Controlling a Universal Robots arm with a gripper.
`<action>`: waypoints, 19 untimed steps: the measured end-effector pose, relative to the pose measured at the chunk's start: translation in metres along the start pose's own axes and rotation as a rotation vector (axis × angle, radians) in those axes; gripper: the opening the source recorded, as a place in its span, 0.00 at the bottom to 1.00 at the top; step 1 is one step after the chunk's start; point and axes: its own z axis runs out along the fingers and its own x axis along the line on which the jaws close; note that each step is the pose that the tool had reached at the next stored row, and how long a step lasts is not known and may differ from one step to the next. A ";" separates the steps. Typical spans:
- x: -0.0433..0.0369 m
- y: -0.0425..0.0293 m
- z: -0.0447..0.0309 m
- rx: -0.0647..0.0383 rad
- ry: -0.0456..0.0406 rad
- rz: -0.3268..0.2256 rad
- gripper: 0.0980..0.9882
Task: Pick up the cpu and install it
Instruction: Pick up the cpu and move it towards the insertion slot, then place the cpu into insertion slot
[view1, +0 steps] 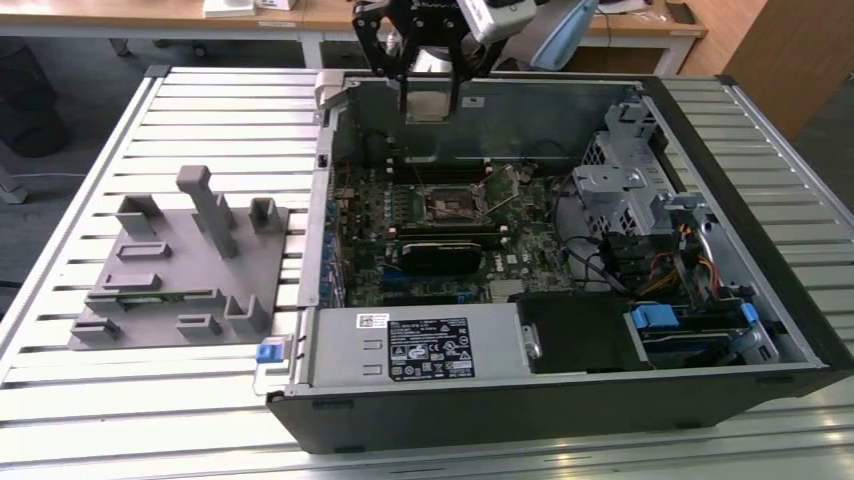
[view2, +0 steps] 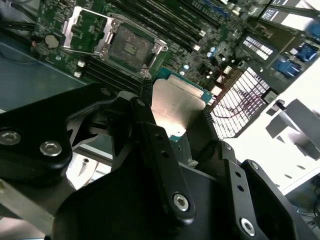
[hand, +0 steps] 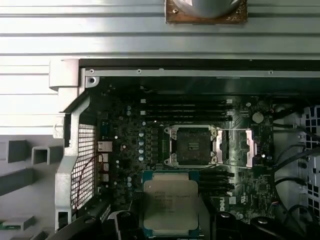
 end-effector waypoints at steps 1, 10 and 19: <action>-0.0031 0.0009 0.0002 0.000 0.0000 0.000 0.48; -0.0200 0.0060 0.0013 0.001 -0.0015 0.001 0.48; -0.0202 0.0060 0.0014 0.001 -0.0033 0.027 0.48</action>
